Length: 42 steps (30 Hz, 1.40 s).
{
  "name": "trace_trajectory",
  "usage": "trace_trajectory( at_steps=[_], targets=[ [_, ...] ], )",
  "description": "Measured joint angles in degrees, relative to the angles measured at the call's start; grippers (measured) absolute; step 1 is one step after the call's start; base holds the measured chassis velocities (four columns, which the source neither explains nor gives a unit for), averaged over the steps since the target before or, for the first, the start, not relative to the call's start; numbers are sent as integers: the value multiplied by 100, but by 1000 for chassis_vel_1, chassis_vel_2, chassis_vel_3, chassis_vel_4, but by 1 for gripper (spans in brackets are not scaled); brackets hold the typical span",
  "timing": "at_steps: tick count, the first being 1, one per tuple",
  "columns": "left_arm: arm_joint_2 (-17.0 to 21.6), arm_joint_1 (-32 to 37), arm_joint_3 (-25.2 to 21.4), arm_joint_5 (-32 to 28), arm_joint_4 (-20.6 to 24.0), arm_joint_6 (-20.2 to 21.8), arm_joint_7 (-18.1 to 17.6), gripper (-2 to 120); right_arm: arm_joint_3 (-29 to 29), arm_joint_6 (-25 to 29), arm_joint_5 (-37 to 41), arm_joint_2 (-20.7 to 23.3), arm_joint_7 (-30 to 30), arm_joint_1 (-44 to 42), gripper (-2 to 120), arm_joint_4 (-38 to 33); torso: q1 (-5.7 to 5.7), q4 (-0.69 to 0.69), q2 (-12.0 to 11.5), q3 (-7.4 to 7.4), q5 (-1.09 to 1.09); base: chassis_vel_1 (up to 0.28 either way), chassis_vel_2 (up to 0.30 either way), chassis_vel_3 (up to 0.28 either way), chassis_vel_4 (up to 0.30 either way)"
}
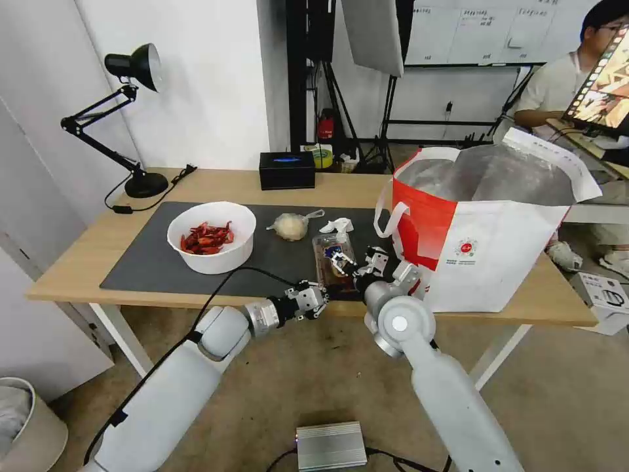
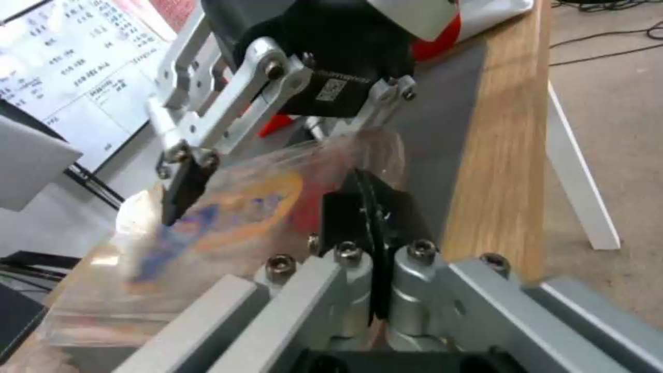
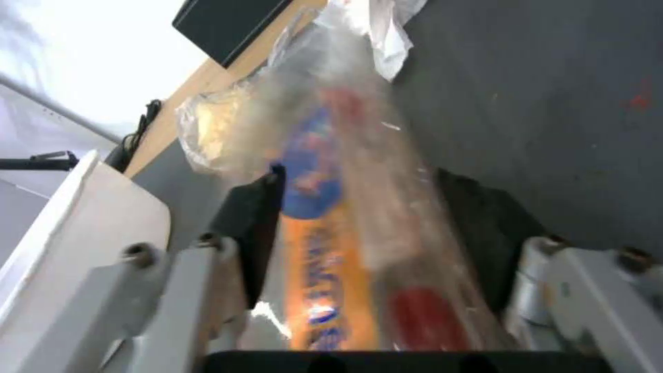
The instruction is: Pick up the trash from the table and place it into the takeout bag.
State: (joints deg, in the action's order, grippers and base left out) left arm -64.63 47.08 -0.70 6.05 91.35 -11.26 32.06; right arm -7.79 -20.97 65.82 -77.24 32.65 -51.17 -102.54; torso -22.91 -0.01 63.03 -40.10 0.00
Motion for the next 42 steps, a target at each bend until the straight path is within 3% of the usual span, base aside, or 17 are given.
trace_trajectory(
  at_steps=[11, 17, 28, 30, 31, 41, 42],
  targets=[
    [-16, 35, -40, -37, 23, 22, -8, 0, -11, 13, -24, -12, 0, -31, 11, 32, 0, 1, 0, 0, -1, 0, 0, 0, 0],
    [51, 110, -45, -384, 149, 204, -20, 1, -28, 26, -218, -23, -116, -85, 0, 18, 0, 2, 0, 0, -1, 0, 0, 0, 0],
    [339, 340, -187, -1319, 672, 687, -294, 38, -48, 76, -405, 118, -253, -222, 0, -90, 0, 1, 0, 0, 0, 0, 0, 0, 0],
    [339, 340, -187, -1319, 672, 687, -294, 38, -48, 76, -405, 118, -253, -222, 0, -90, 0, 1, 0, 0, 0, 0, 0, 0, 0],
    [496, 484, -327, -1660, 880, 827, -457, 52, -34, 172, -465, 167, -335, -277, 0, -125, -1, 1, 0, 0, 0, 0, 0, 0, 0],
    [833, 1191, -1134, -2145, 1311, 1208, -876, 85, 104, 373, -847, 279, -587, -394, 0, -281, -1, 1, 0, 0, 0, 0, 0, 0, 0],
    [894, 1358, -1333, -2483, 1419, 1332, -996, 91, 142, 410, -975, 336, -633, -424, 0, -305, 0, 1, 0, 0, 1, 0, 0, 0, 0]
  ],
)
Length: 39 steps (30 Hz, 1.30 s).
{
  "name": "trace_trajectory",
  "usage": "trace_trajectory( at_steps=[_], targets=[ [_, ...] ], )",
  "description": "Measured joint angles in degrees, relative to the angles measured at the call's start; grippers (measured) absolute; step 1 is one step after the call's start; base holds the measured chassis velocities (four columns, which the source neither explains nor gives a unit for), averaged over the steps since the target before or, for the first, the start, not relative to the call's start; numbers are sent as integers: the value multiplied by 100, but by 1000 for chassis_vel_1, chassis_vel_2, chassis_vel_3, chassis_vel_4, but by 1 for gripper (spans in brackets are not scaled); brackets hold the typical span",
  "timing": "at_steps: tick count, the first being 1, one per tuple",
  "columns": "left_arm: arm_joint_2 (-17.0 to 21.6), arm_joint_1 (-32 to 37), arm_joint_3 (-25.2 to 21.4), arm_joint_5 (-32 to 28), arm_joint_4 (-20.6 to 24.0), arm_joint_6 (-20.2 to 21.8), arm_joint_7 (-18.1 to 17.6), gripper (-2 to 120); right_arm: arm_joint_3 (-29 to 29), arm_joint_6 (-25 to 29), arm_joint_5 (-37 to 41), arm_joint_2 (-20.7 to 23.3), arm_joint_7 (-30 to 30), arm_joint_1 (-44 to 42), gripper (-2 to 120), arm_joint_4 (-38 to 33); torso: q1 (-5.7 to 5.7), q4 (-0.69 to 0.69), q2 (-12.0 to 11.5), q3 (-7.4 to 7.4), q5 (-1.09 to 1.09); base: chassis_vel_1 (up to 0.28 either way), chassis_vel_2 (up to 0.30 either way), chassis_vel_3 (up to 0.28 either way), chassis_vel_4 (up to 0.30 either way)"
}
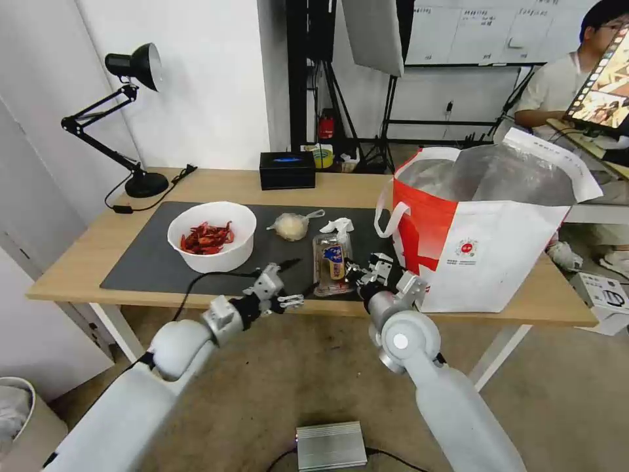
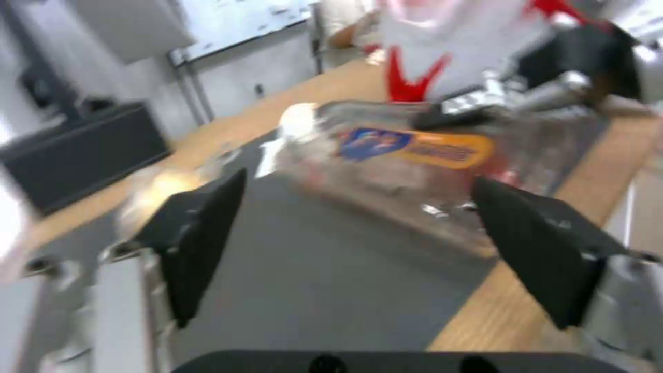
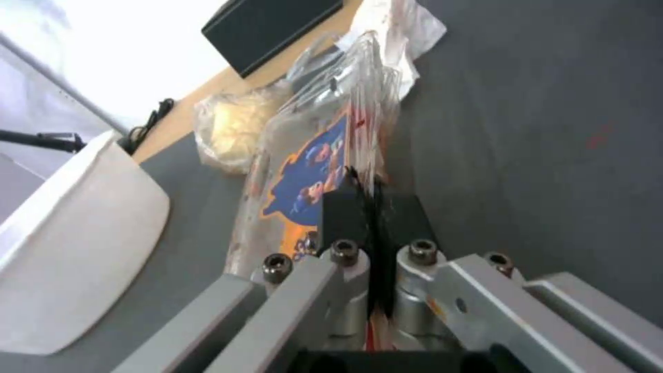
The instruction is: Pick up the trash from the table and place it into the takeout bag.
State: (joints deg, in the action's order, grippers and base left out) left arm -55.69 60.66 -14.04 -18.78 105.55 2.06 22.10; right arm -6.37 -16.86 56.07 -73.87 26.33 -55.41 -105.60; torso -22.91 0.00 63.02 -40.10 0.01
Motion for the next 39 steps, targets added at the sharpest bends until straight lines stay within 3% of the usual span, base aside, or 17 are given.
trace_trajectory(
  at_steps=[2, 4, 11, 20, 26, 34, 39],
  targets=[
    [25, 84, -117, -180, 62, 63, -97, 96, 16, 27, -77, 28, -38, -20, 0, -13, 0, 0, 0, 0, 0, 0, 0, 0, 0],
    [68, 358, -569, -543, 224, 244, -320, 99, 56, 113, -328, 124, -203, -92, 0, -66, 0, 0, 0, 0, 0, 0, 0, 0, 0],
    [93, 987, -1412, -1175, 591, 588, -765, 100, 98, 254, -900, 313, -668, -225, 0, -309, 0, 1, 1, 0, -1, 0, 0, 0, 0],
    [23, 1100, -1507, -1565, 727, 770, -1012, 100, -181, 570, -1669, 616, -1282, -740, 0, -745, 0, -3, 0, 0, -2, 0, 0, 0, 0],
    [-223, 1205, -1758, -1693, 803, 880, -1134, 100, -488, 1314, -2200, 979, -2053, -1255, 0, -1172, 0, 1, 0, -1, -2, 0, 0, 0, 0],
    [-348, 1328, -1945, -1738, 764, 886, -1145, 100, -757, 1789, -2560, 1244, -2450, -1583, 0, -1494, 0, -1, 0, 0, -2, 0, 0, 0, 0],
    [-429, 1472, -2180, -1775, 769, 886, -1152, 100, -1286, 2320, -2651, 1665, -2816, -1802, 0, -1920, 0, 0, 0, 0, -2, 0, 0, 0, 0]
  ],
)
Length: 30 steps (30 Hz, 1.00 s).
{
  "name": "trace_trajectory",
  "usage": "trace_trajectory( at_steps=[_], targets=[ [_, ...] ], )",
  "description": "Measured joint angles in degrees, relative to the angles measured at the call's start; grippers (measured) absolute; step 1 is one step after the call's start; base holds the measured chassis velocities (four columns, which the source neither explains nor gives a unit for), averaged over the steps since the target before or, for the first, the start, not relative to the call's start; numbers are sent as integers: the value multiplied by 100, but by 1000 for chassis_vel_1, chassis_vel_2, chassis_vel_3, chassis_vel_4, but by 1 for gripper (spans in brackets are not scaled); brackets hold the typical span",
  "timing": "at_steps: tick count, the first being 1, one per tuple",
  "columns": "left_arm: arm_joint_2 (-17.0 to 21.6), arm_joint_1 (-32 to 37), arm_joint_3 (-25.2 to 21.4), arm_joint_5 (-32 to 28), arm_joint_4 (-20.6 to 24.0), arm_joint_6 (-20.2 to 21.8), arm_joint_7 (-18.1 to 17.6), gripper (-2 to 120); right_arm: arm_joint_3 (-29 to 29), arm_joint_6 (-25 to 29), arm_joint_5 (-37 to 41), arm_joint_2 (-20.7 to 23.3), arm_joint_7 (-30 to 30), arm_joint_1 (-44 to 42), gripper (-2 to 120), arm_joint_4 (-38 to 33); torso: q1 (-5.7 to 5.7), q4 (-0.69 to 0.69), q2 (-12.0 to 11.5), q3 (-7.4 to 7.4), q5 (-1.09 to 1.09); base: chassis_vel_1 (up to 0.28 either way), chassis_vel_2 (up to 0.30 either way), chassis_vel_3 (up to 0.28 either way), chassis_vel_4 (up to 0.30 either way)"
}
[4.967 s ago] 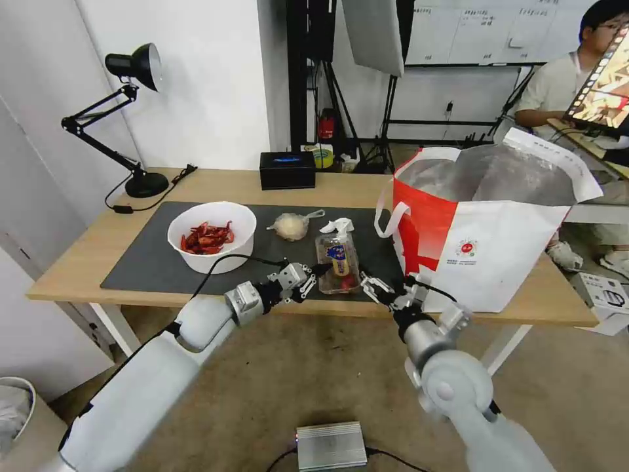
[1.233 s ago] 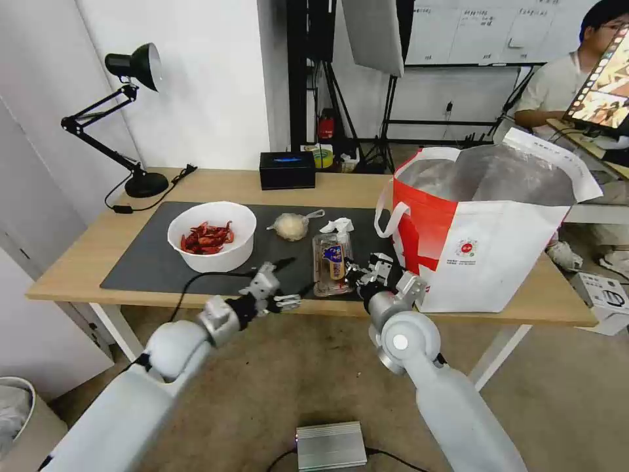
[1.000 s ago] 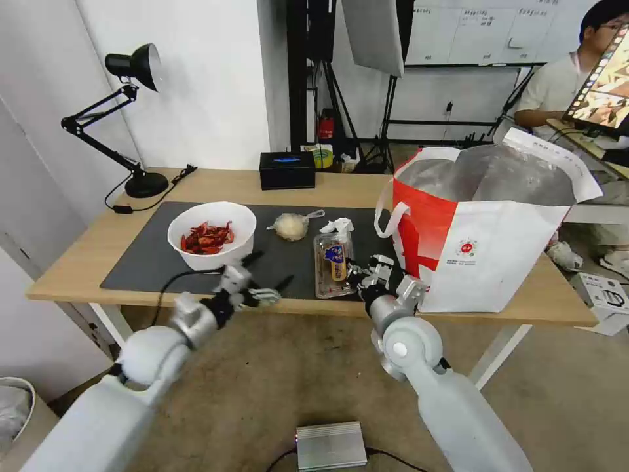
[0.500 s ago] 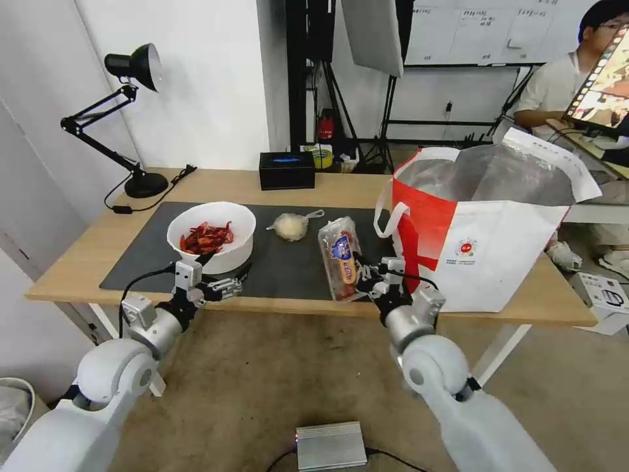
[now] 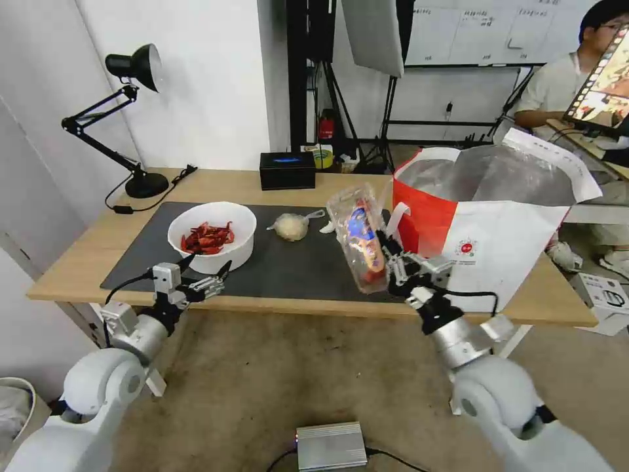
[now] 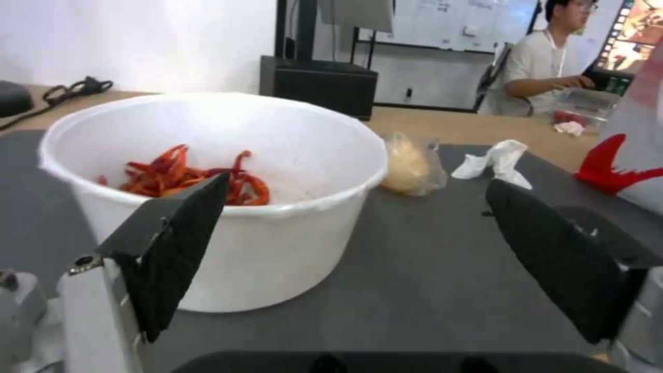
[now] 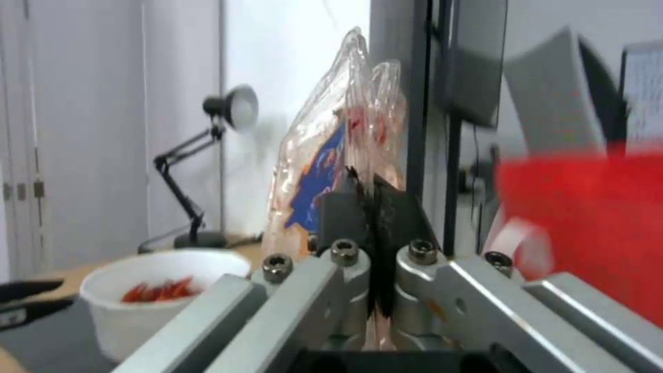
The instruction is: Pick up the trash from the table and place it into the takeout bag.
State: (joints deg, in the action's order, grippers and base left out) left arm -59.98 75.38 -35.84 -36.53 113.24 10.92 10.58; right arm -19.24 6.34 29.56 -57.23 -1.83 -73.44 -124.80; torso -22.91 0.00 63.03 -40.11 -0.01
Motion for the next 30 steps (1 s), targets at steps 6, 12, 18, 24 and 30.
trace_trajectory(
  at_steps=[6, 12, 18, 24, 30],
  targets=[
    [-26, 64, -95, -36, 4, 0, 3, 100, -382, 221, 76, 199, -125, -70, 0, -164, 0, 0, 0, 0, 0, 0, 0, 0, 0],
    [-62, 102, -150, -68, 18, -3, 29, 100, -1378, 395, 569, 574, -135, -174, 0, -531, 0, 0, 0, 0, 0, 0, 0, 0, 0],
    [-112, 57, -150, -68, 17, -6, 35, 100, -1787, 387, 894, 729, 29, -158, 0, -623, 0, 0, 0, 0, 0, 0, 0, 0, 0],
    [-135, 104, -148, -65, 89, -7, 37, 100, -2075, 257, 1361, 915, 286, -98, 0, -713, 0, 0, 0, 0, 0, 0, 0, 0, 0],
    [-153, 273, -229, -79, 212, 2, 38, 100, -2396, -155, 2214, 1216, 910, 105, 0, -803, 0, 1, 0, 0, 1, 0, 0, 0, 0]
  ],
)
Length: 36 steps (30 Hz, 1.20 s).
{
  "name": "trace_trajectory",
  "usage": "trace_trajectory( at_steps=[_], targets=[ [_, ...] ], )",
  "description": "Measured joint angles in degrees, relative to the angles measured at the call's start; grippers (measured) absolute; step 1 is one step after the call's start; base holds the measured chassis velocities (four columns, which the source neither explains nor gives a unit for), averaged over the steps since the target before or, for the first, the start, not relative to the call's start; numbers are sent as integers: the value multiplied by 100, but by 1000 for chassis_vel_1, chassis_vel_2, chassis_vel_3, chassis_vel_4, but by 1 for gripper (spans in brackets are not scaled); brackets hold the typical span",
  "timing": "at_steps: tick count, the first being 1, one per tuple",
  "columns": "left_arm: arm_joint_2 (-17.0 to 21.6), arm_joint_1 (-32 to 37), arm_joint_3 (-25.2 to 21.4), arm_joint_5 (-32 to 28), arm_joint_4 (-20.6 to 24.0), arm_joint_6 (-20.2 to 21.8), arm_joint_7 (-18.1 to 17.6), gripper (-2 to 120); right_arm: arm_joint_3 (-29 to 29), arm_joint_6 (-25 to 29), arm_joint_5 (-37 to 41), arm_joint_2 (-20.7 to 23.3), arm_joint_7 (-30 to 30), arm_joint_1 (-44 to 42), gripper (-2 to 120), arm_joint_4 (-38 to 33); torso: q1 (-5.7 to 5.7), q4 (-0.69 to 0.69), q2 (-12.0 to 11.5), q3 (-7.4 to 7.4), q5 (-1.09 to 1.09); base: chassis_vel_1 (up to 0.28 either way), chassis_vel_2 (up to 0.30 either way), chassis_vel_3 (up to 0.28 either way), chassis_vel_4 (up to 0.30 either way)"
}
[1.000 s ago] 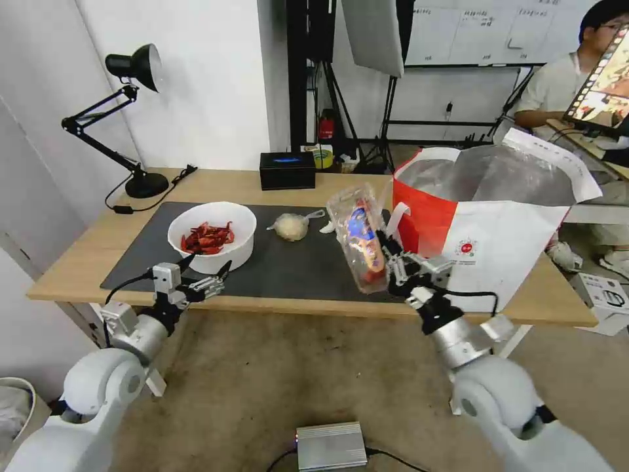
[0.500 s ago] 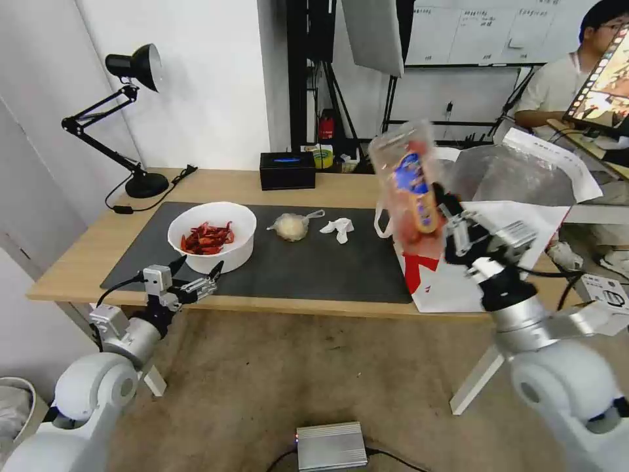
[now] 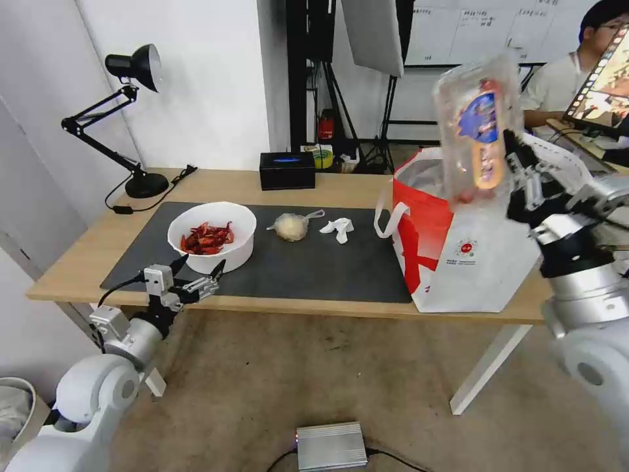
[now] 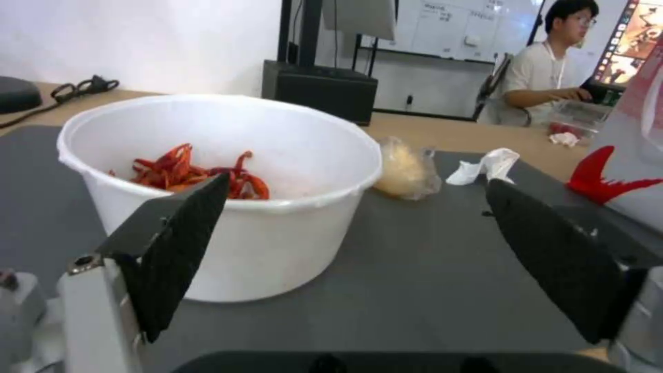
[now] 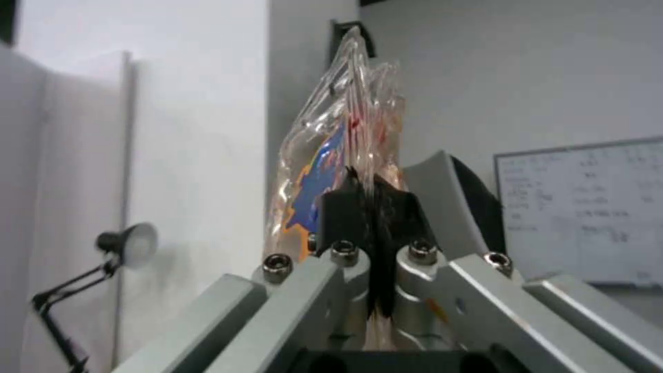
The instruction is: Pick up the trash from the table and place it into the takeout bag.
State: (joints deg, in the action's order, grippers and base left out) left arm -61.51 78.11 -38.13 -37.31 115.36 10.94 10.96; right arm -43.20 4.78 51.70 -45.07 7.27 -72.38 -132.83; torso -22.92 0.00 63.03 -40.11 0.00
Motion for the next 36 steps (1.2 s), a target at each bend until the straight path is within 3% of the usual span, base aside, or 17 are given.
trace_trajectory(
  at_steps=[9, 12, 21, 27, 36],
  targets=[
    [-44, 216, 1, 2, 112, 4, 7, 100, -268, -618, 1378, 300, 1134, 492, 0, 163, 0, 0, 0, 0, 0, 0, 0, 0, 0],
    [-80, 257, 11, 5, 169, 12, 7, 100, -222, -839, 2208, 354, 1673, 793, 0, 245, 0, -1, 0, 0, 0, 0, 0, 0, 0],
    [-111, 491, -120, 2, 305, 18, 9, 100, -15, -1033, 3492, 494, 2582, 1403, 0, 448, 0, 0, 0, 0, 0, 0, 0, 0, 0],
    [-272, 605, -166, 48, 384, 14, 18, 100, 142, -1170, 4798, 726, 3580, 2006, 0, 787, 0, -1, 0, 0, 0, 0, 0, 0, 0],
    [-516, 770, -194, 256, 524, 2, 40, 100, 341, -1422, 5546, 824, 4278, 2406, 0, 1126, 0, 0, 0, 0, 0, 0, 0, 0, 0]
  ],
)
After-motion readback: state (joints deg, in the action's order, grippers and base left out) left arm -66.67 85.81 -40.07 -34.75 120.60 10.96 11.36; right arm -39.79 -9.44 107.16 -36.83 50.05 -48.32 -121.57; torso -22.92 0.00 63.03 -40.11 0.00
